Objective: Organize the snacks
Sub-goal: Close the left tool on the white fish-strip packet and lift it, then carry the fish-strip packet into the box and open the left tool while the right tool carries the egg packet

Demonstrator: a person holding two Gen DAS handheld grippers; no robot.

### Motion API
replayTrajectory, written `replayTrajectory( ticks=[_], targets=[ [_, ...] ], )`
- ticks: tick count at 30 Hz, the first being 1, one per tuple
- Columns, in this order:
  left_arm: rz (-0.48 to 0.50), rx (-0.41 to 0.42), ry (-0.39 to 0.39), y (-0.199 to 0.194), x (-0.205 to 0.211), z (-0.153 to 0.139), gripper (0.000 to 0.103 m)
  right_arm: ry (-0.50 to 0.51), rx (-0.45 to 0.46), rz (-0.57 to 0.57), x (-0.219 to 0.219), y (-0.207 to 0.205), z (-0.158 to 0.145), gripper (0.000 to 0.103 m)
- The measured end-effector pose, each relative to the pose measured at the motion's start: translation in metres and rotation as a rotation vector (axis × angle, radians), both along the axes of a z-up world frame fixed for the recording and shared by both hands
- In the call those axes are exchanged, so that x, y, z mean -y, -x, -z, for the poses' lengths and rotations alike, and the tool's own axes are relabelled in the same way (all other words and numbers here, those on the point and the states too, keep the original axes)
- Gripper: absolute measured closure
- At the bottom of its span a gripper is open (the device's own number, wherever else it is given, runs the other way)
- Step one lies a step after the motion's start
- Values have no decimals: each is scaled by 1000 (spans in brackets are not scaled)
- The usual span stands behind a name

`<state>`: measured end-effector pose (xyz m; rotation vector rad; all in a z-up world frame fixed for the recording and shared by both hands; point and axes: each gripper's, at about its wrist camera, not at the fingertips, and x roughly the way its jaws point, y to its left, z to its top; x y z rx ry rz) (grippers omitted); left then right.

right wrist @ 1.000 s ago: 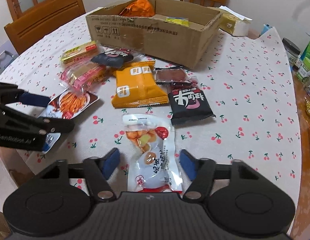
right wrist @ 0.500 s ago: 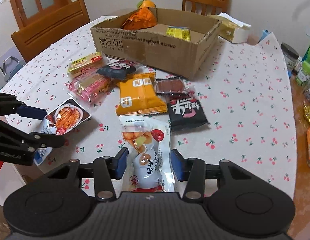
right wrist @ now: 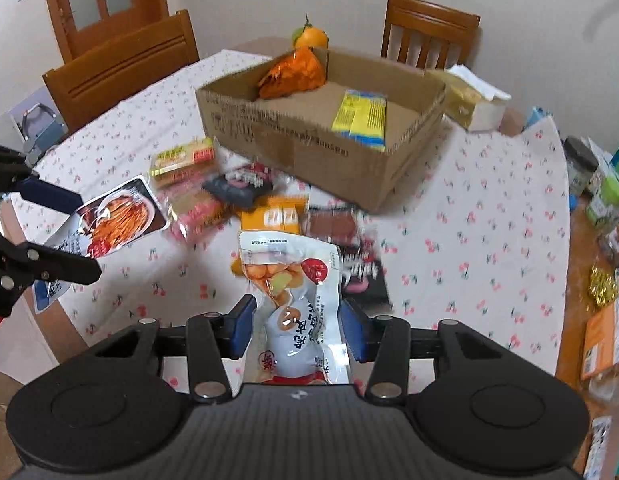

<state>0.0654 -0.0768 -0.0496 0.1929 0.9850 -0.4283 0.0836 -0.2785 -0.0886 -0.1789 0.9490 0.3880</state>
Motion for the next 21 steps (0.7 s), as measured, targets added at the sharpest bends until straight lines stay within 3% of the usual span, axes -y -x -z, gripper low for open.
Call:
replayTrajectory(
  ticks=[10,21],
  targets=[
    [89,77,14,-73,-2,-32,35,0,65,41,-6,-25,-30,51],
    [108,119,18,-157,-4,-40,35,10,90,108,-16,-50,-45,51]
  ],
)
